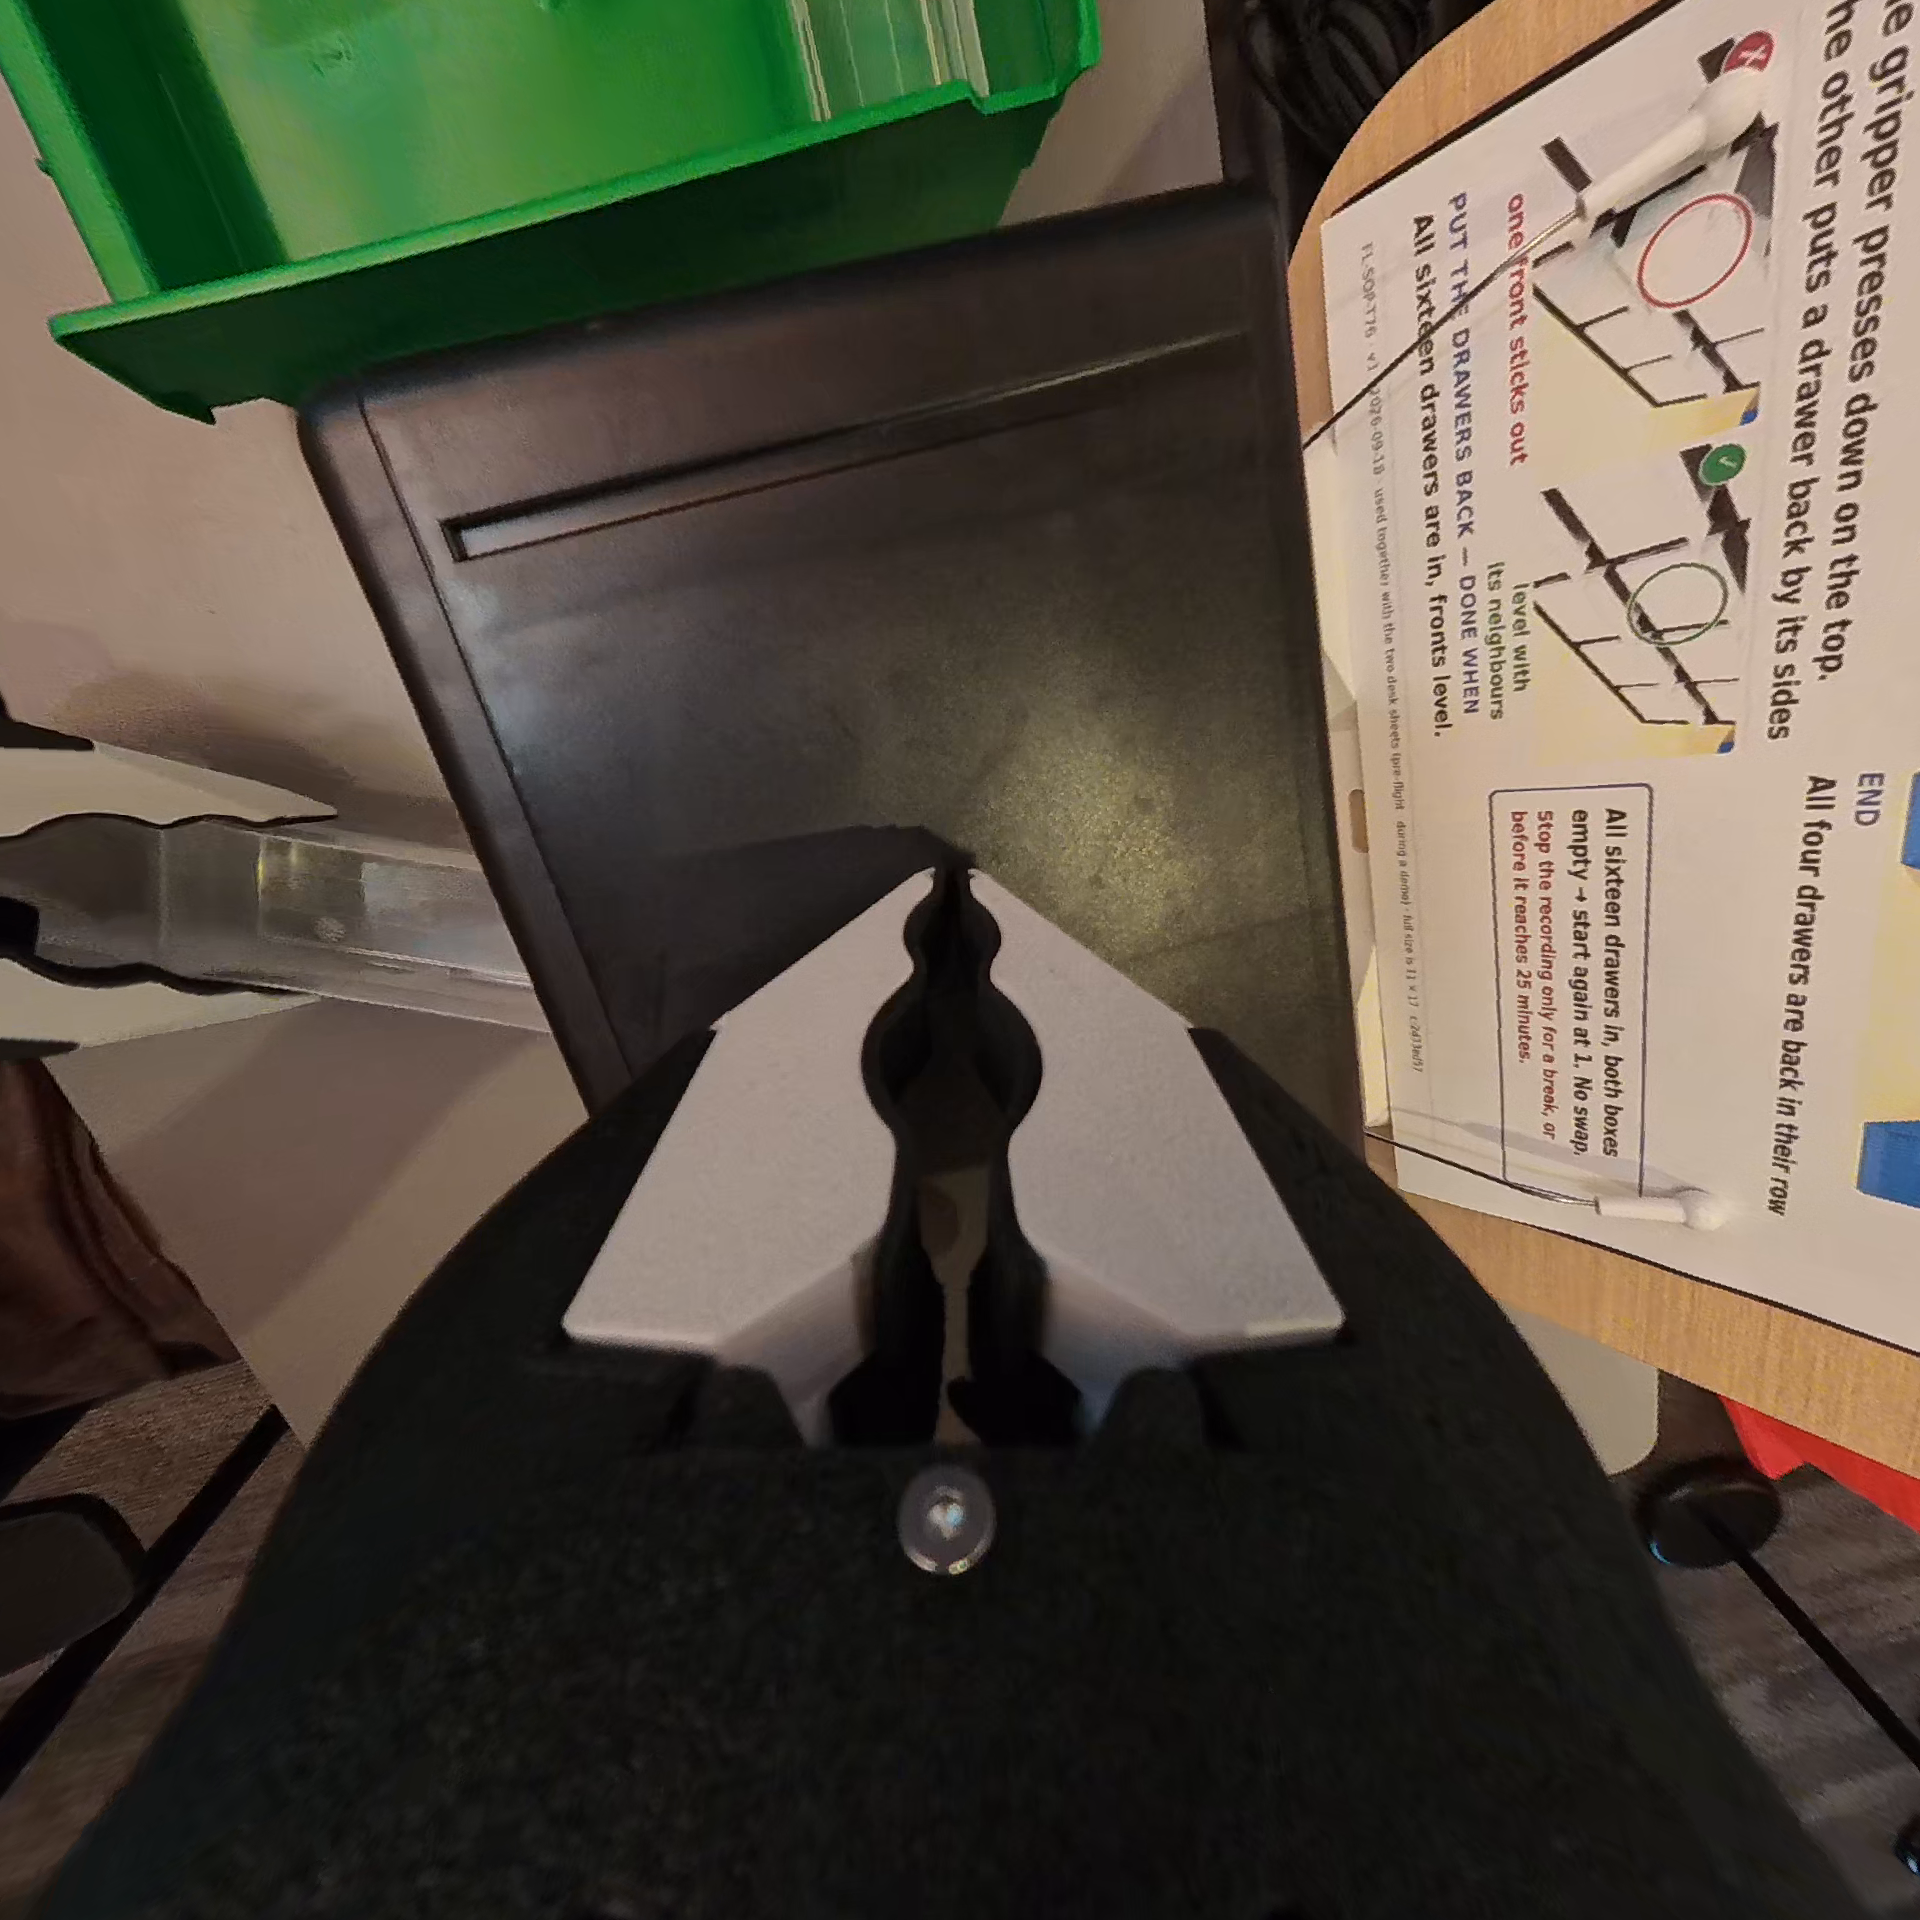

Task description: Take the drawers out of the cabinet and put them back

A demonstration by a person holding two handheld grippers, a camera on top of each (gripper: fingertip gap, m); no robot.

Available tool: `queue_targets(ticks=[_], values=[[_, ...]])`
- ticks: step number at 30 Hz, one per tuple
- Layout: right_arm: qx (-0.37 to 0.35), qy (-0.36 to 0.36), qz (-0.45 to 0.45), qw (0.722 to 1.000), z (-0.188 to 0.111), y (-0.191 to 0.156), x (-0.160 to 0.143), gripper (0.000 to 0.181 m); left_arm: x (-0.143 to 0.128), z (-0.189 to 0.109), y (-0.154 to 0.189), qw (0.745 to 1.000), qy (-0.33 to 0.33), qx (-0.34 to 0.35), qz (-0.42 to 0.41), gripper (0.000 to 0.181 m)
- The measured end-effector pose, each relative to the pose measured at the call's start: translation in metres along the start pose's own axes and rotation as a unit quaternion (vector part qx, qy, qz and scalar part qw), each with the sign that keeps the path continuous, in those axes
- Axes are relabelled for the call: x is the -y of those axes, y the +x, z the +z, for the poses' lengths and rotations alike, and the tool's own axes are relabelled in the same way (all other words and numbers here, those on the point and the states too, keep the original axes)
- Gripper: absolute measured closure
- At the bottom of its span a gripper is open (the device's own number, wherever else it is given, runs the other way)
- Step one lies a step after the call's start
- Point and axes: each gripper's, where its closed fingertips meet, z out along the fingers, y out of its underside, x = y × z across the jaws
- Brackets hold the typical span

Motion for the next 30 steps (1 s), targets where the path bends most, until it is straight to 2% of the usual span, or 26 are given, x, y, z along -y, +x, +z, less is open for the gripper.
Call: queue_targets(ticks=[5, 10, 15, 30], values=[[-0.001, 0.0, 0.004, 1.0, 0.0, 0.0, 0.0, 0.181, 0.031, -0.004, -0.003, 0.999, -0.009, 0.007, -0.034, 0.118], [-0.013, -0.007, -0.003, 1.0, 0.0, 0.0, 0.0, 0.181, 0.046, -0.008, -0.016, 0.998, -0.02, 0.03, -0.044, 0.118], [-0.018, -0.005, -0.005, 1.0, 0.0, 0.0, 0.0, 0.181, 0.041, -0.006, -0.025, 0.996, -0.048, 0.044, -0.064, 0.117], [-0.014, -0.004, -0.009, 1.0, 0.0, 0.0, 0.0, 0.181, 0.056, 0.003, -0.021, 0.993, -0.045, 0.081, -0.07, 0.118]])
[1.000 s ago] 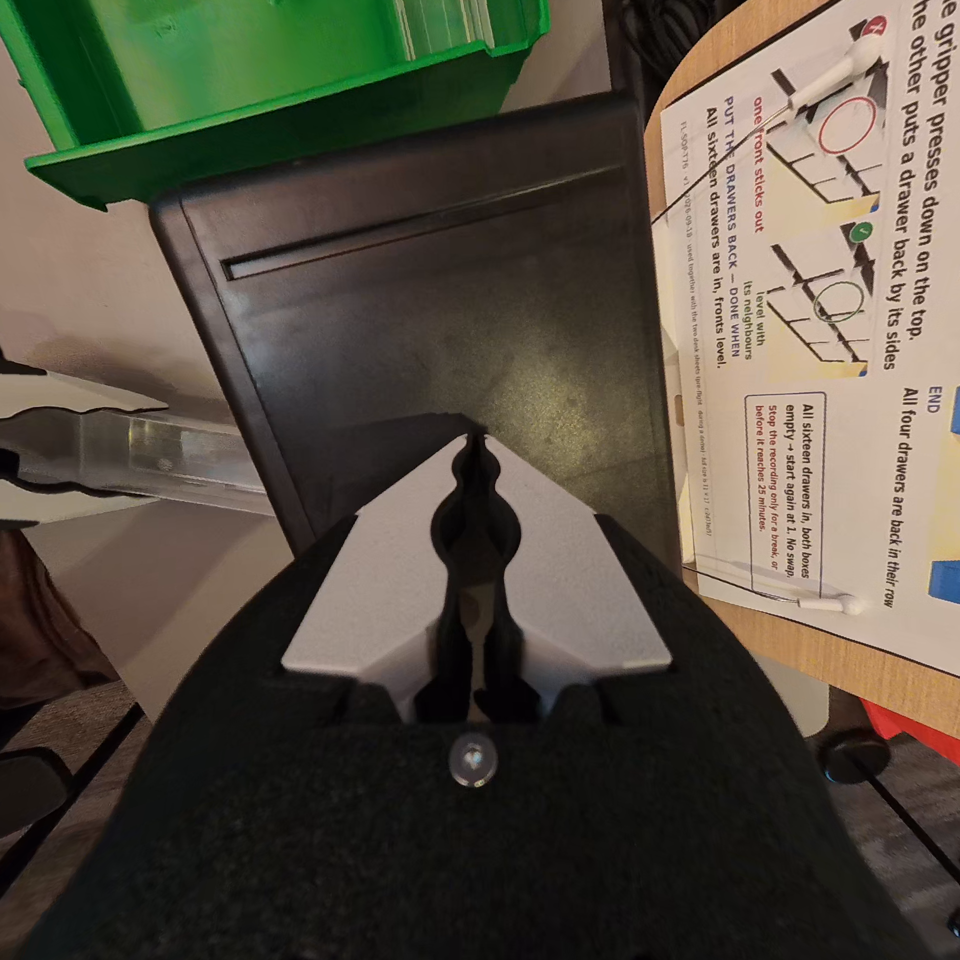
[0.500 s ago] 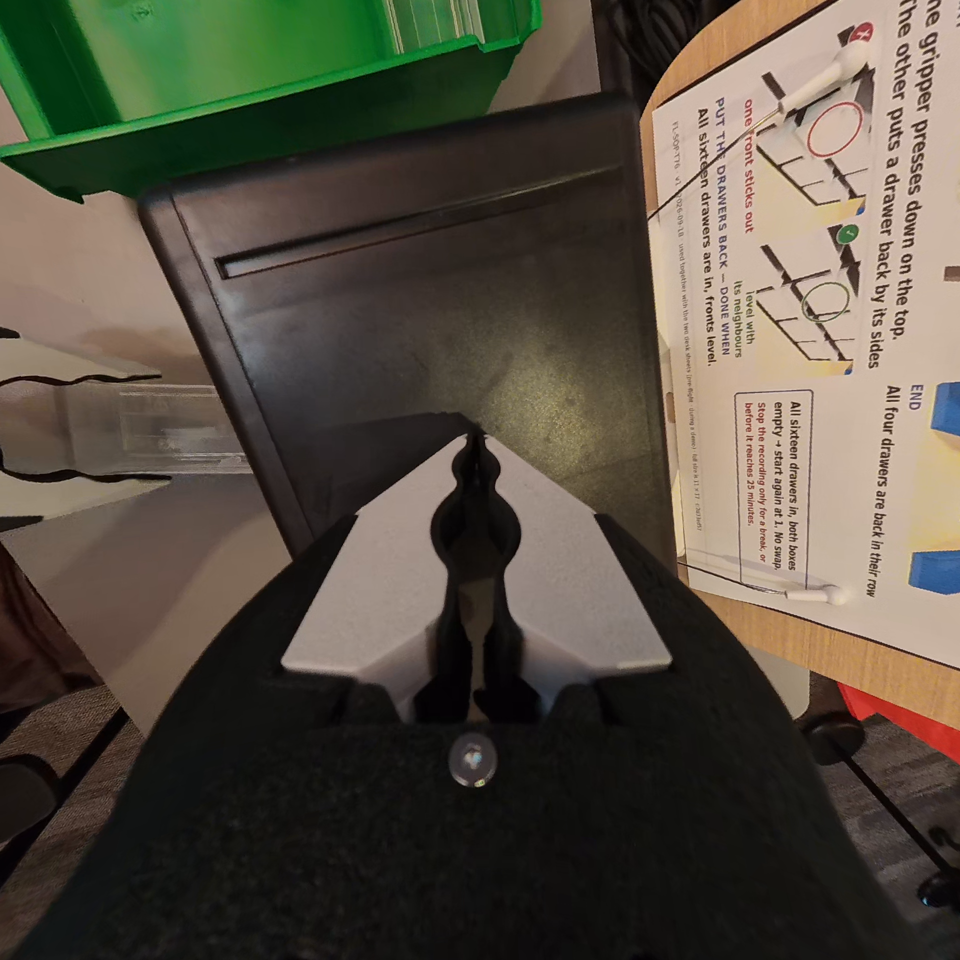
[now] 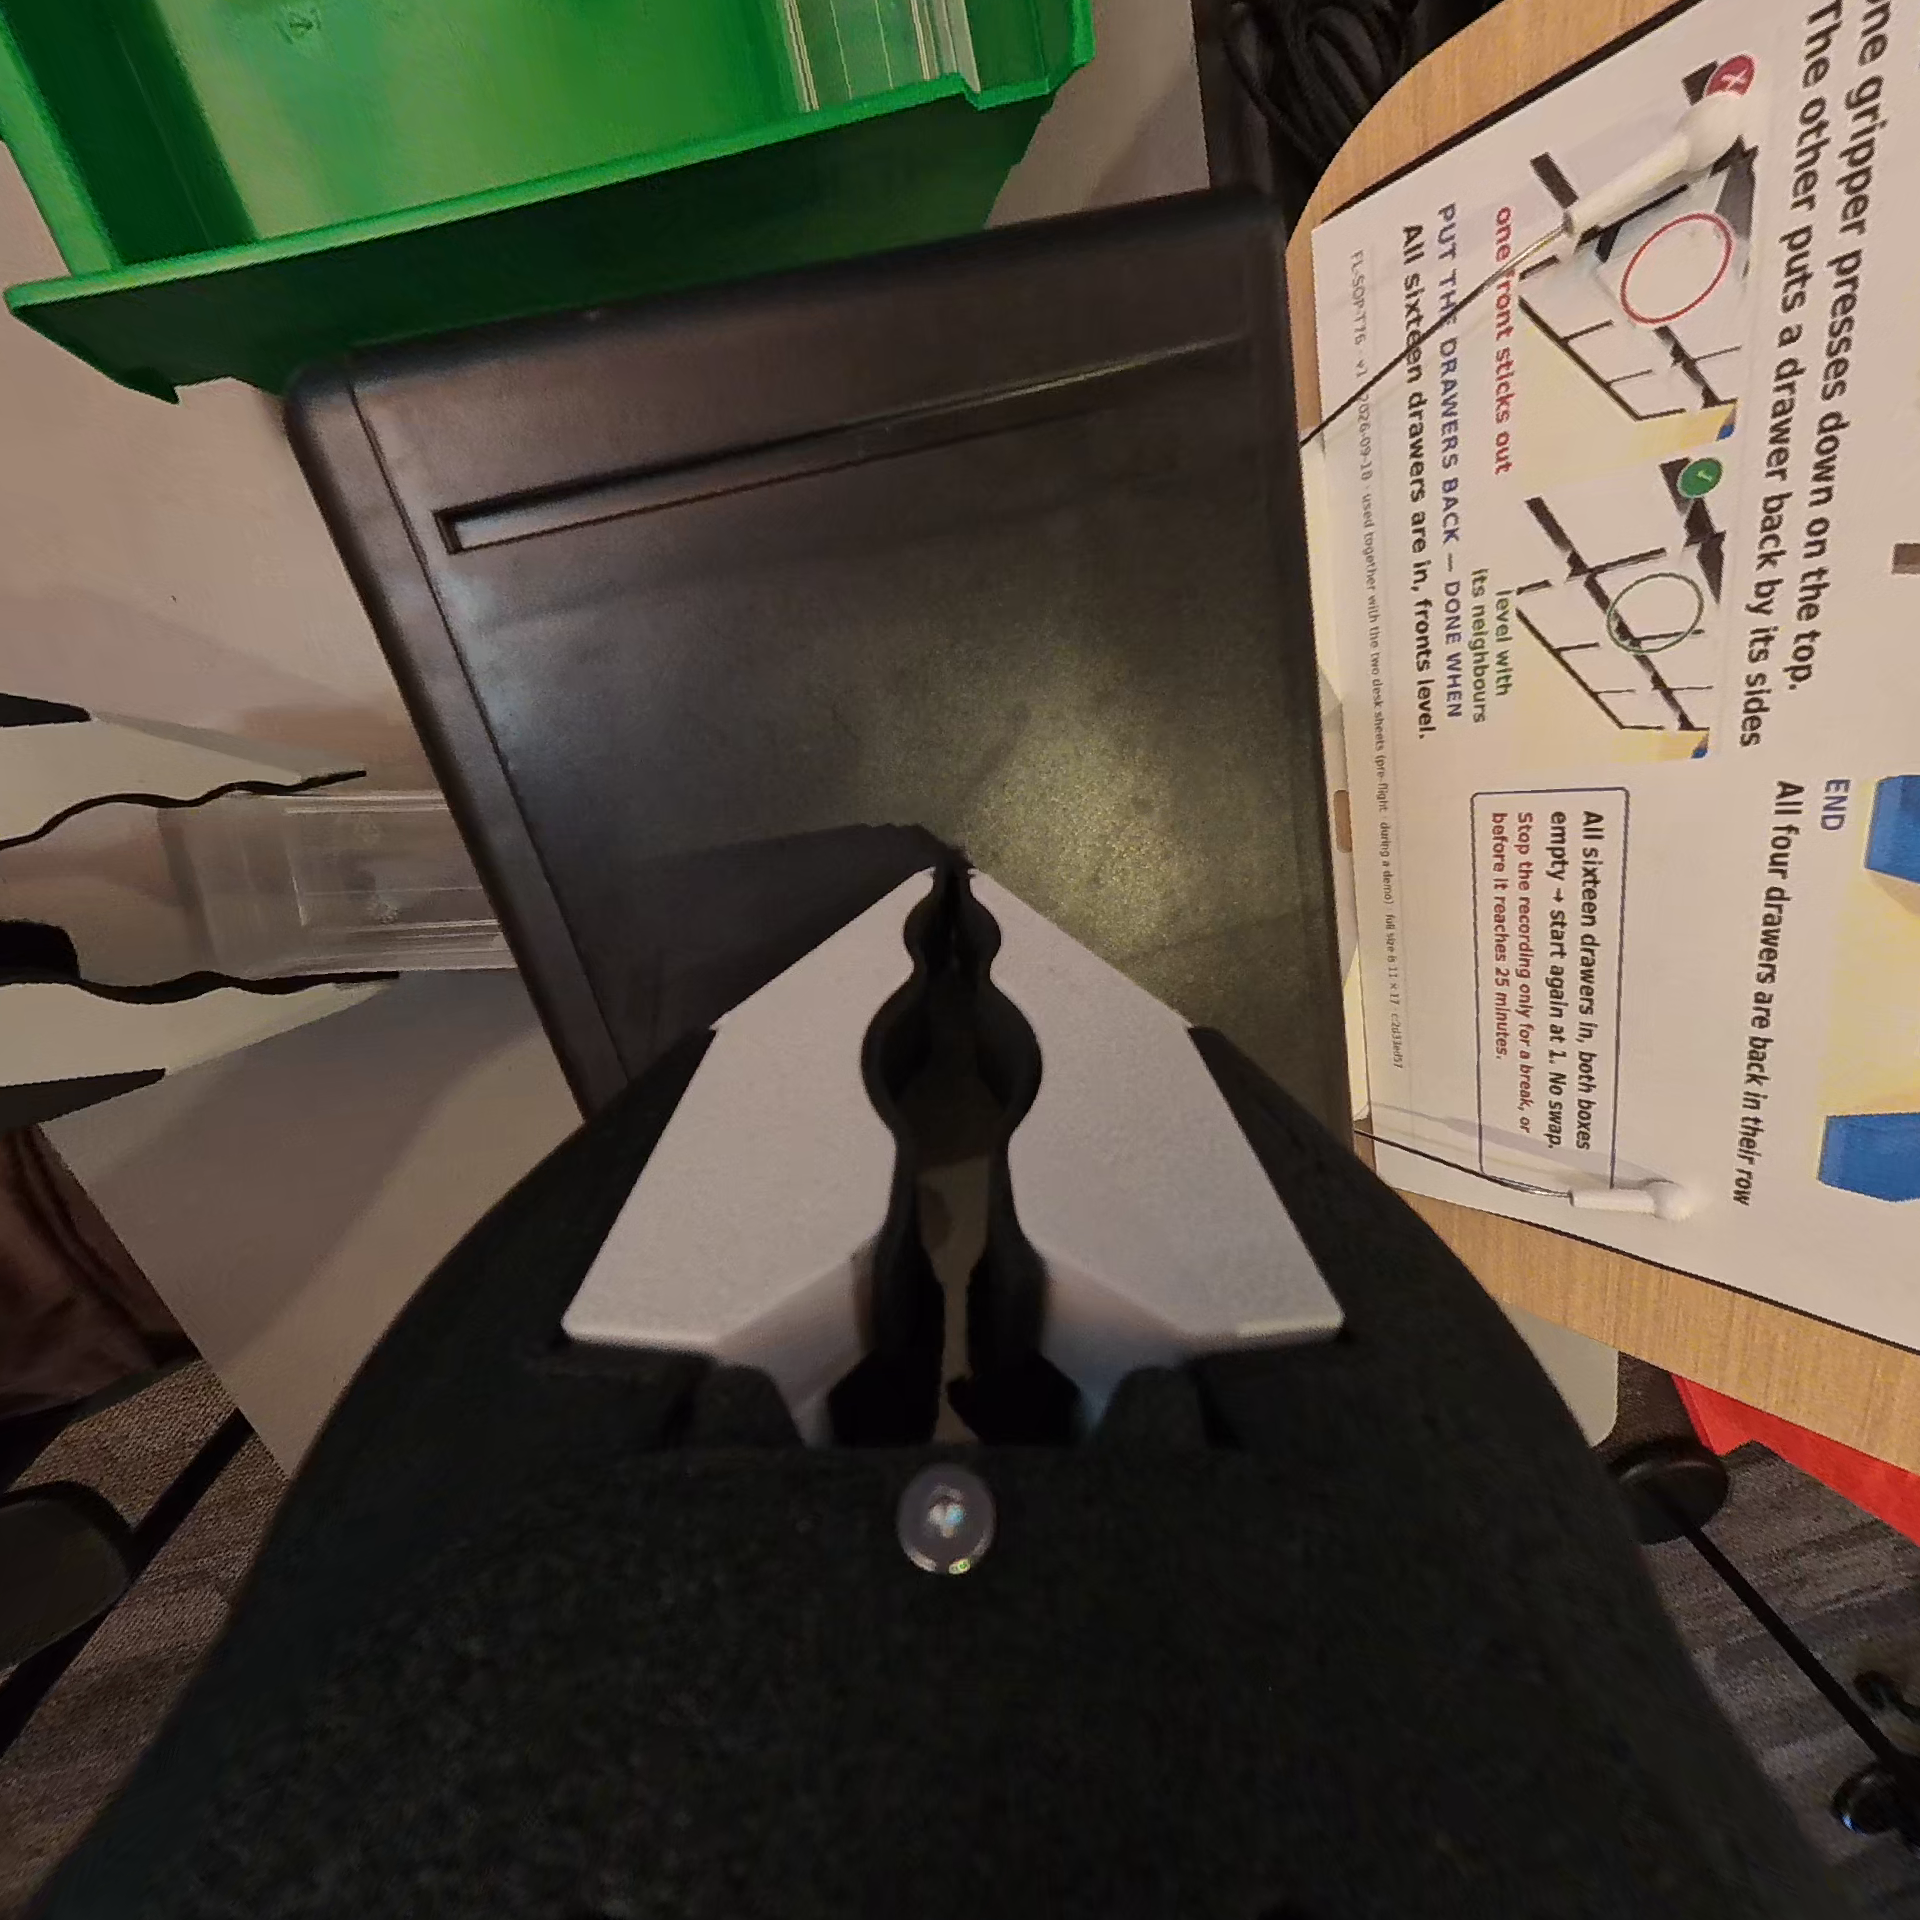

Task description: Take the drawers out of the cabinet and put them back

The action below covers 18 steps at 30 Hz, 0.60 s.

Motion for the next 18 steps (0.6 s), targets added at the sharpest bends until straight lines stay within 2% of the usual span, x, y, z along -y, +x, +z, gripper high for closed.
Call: queue_targets(ticks=[18], values=[[0.004, 0.017, 0.01, 1.0, -0.0001, 0.0001, 0.0, 0.181, 0.0064, 0.0002, 0.0024, 0.994, 0.097, 0.006, -0.044, 0.118]])
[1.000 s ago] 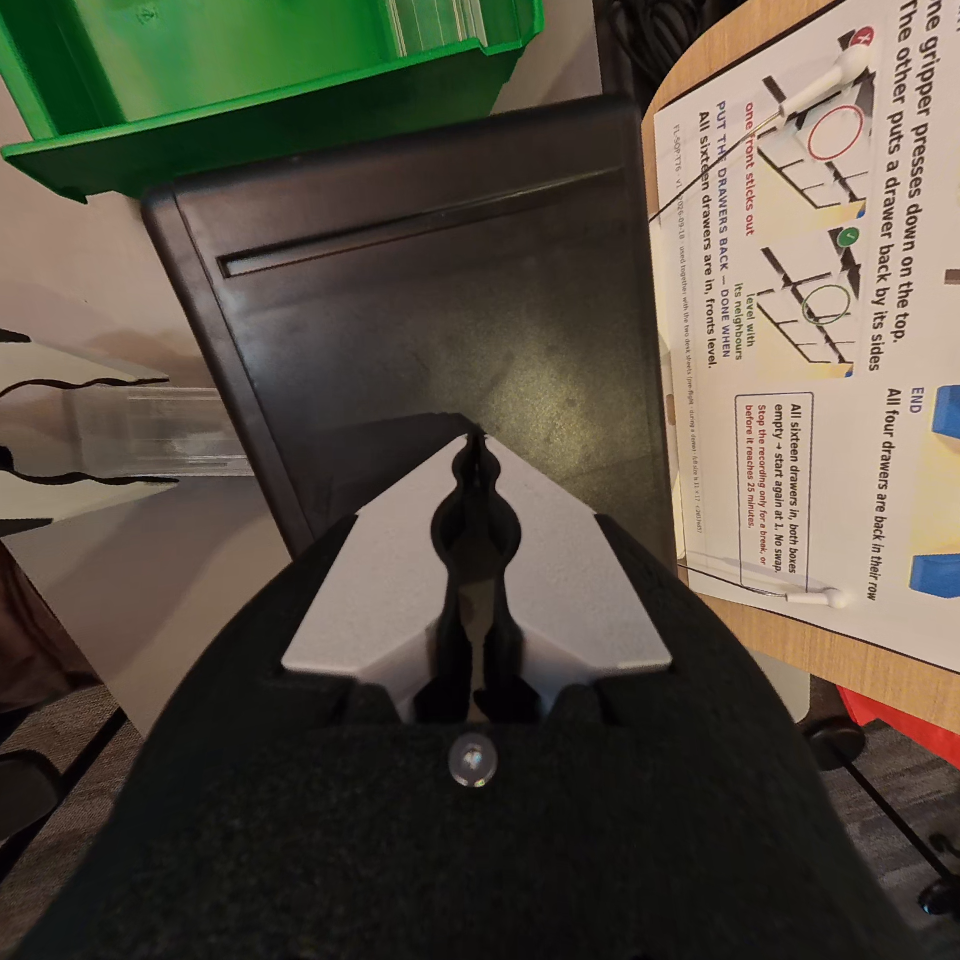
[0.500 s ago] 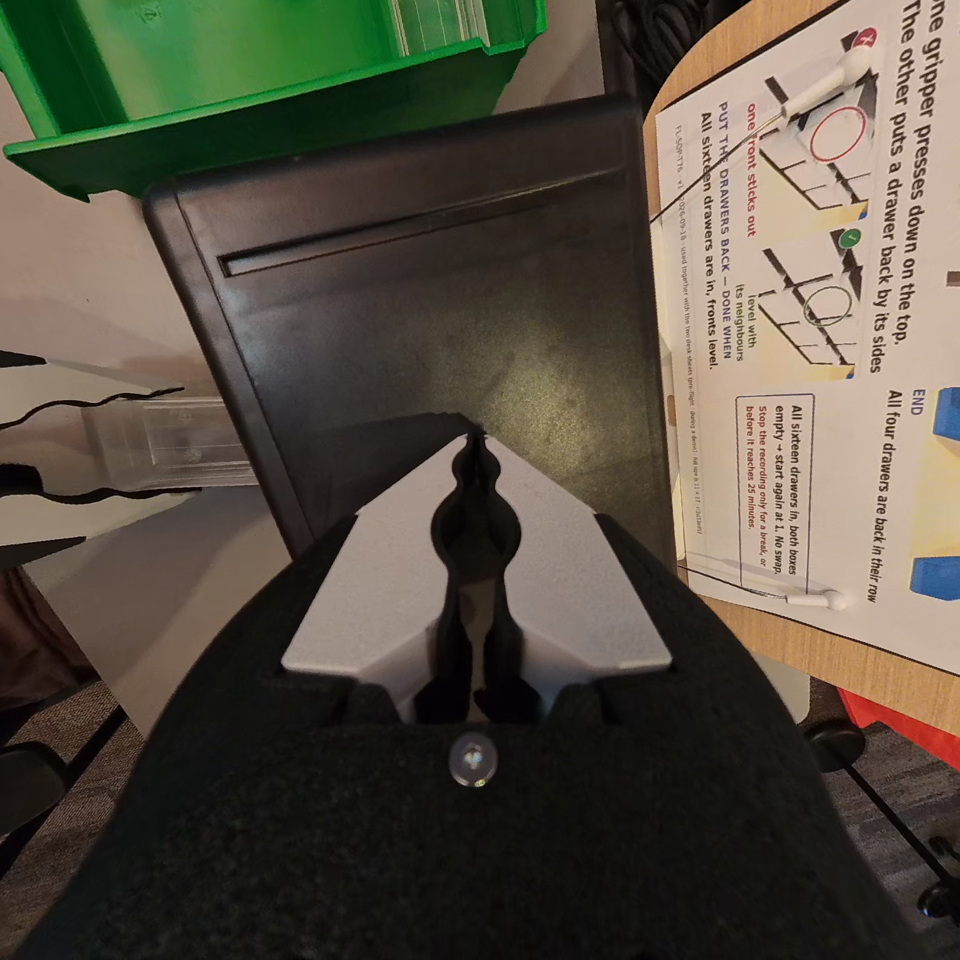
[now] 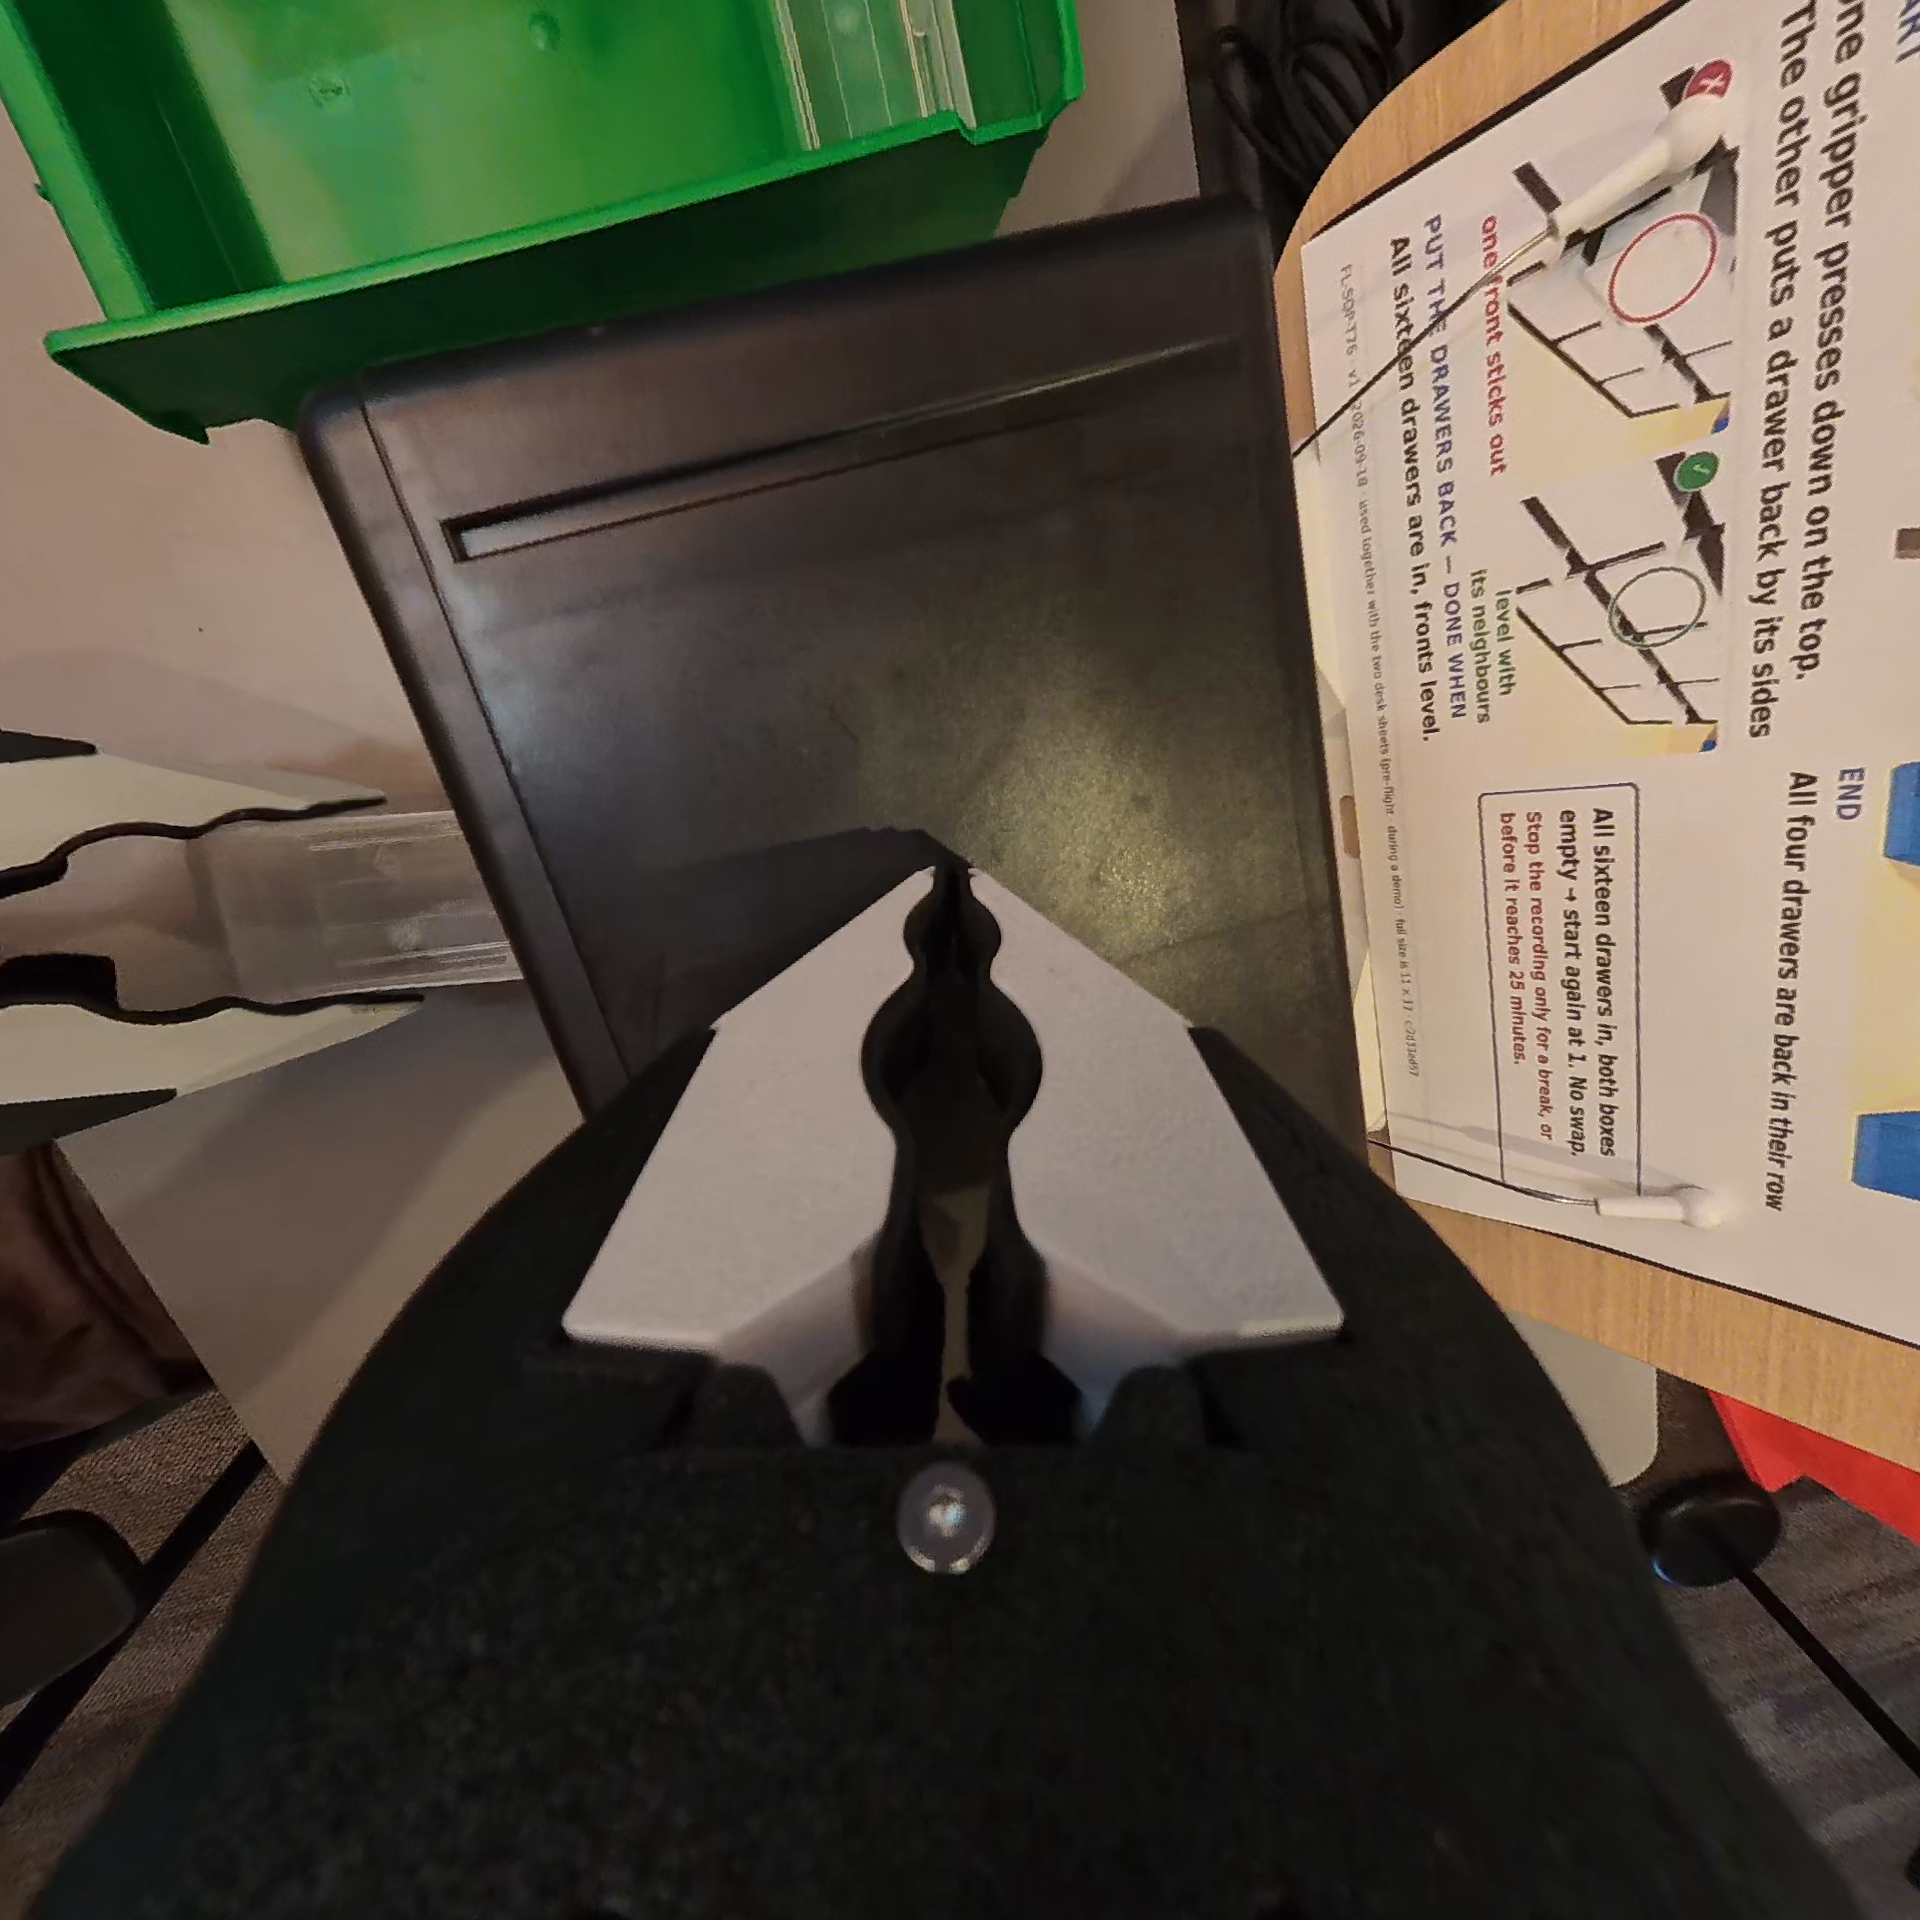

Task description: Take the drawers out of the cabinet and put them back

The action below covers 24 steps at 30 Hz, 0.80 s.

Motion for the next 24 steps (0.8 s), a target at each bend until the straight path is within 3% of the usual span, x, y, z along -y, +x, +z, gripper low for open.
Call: queue_targets(ticks=[14, 24], values=[[-0.01, -0.009, -0.001, 1.0, 0.0, 0.0, 0.0, 0.181, 0.008, 0.001, 0.001, 0.999, 0.032, 0.02, 0.001, 0.118], [-0.011, -0.019, -0.003, 1.0, 0.0, 0.0, 0.0, 0.181, 0.025, 0.027, 0.001, 0.997, 0.077, 0.03, -0.01, 0.118]])
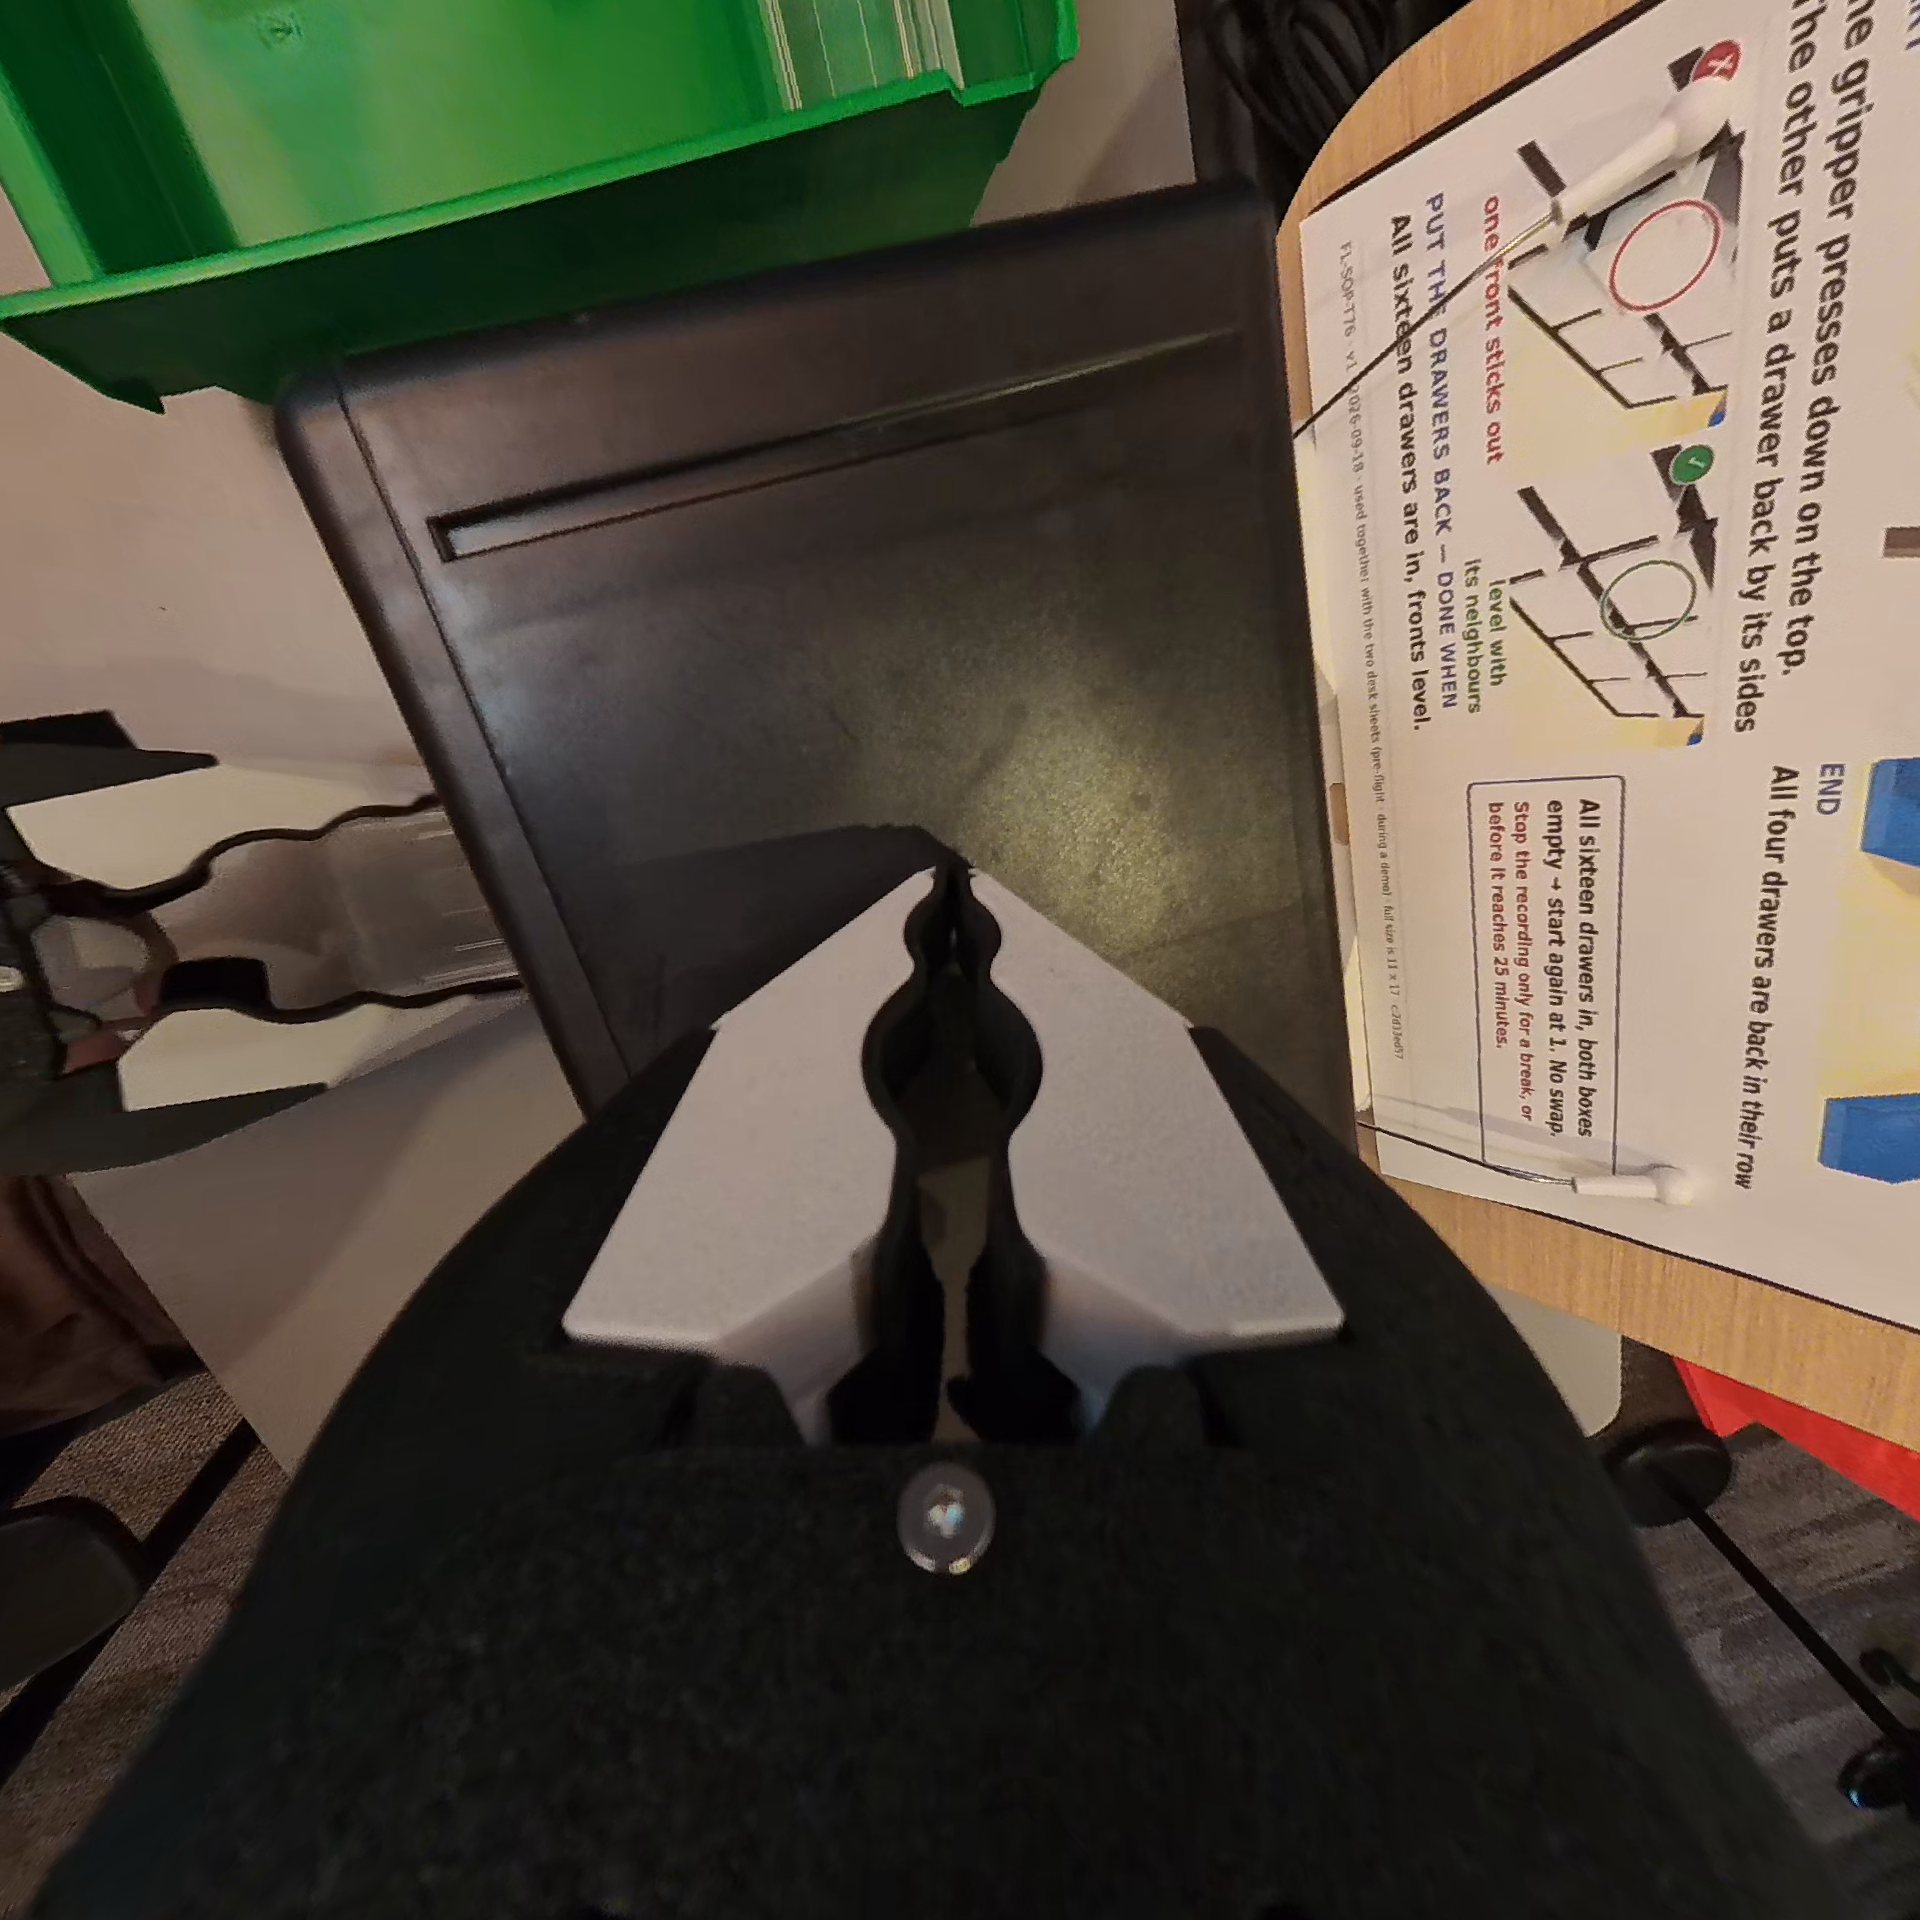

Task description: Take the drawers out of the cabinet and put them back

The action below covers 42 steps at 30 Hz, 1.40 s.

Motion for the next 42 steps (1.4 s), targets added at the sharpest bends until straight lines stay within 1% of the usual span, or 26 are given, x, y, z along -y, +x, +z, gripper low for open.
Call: queue_targets(ticks=[4, 9, 13, 16, 18, 21, 23, 29, 32, 35, 36, 38, 40, 42], values=[[0.002, 0.0, 0.001, 1.0, 0.0, 0.0, 0.0, 0.181, 0.013, 0.017, 0.002, 0.999, 0.027, 0.014, 0.016, 0.117], [0.009, 0.008, 0.008, 1.0, 0.0, 0.0, 0.0, 0.181, 0.032, 0.036, 0.002, 0.998, 0.056, 0.01, 0.006, 0.117], [0.014, 0.012, 0.013, 1.0, 0.0, 0.0, 0.0, 0.181, 0.039, 0.043, 0.003, 0.998, 0.068, 0.015, -0.001, 0.117], [0.016, 0.008, 0.012, 1.0, 0.0, 0.0, 0.0, 0.181, 0.031, 0.038, 0.011, 0.997, 0.075, 0.008, 0.003, 0.108], [0.014, 0.004, 0.009, 1.0, 0.0, 0.0, 0.0, 0.181, 0.023, 0.03, 0.013, 0.996, 0.086, 0.003, 0.001, 0.107], [0.007, -0.003, 0.004, 1.0, 0.0, 0.0, 0.0, 0.181, 0.015, 0.017, 0.009, 0.993, 0.117, -0.013, -0.025, 0.12], [0.005, -0.006, 0.002, 1.0, 0.0, 0.0, 0.0, 0.181, 0.014, 0.011, 0.006, 0.989, 0.143, -0.024, -0.027, 0.122], [0.007, -0.008, 0.003, 1.0, 0.0, 0.0, 0.0, 0.181, 0.009, 0.009, 0.007, 0.987, 0.159, -0.016, -0.016, 0.123], [0.008, -0.006, 0.004, 1.0, 0.0, 0.0, 0.0, 0.181, 0.016, 0.016, 0.006, 0.987, 0.159, -0.017, -0.015, 0.124], [0.009, -0.005, 0.005, 1.0, 0.0, 0.0, 0.0, 0.181, 0.018, 0.029, 0.002, 0.991, 0.128, -0.021, -0.023, 0.121], [0.009, -0.005, 0.005, 1.0, 0.0, 0.0, 0.0, 0.181, 0.02, 0.027, 0.0, 0.99, 0.136, -0.022, -0.026, 0.117], [0.01, -0.006, 0.004, 1.0, 0.0, 0.0, 0.0, 0.181, 0.021, 0.017, -0.002, 0.988, 0.155, -0.017, -0.022, 0.118], [0.01, -0.007, 0.003, 1.0, 0.0, 0.0, 0.0, 0.181, 0.02, 0.006, -0.003, 0.984, 0.18, -0.004, -0.006, 0.128], [0.012, -0.009, 0.003, 1.0, 0.0, 0.0, 0.0, 0.181, 0.019, 0.0, 0.002, 0.981, 0.194, -0.003, 0.012, 0.141]])
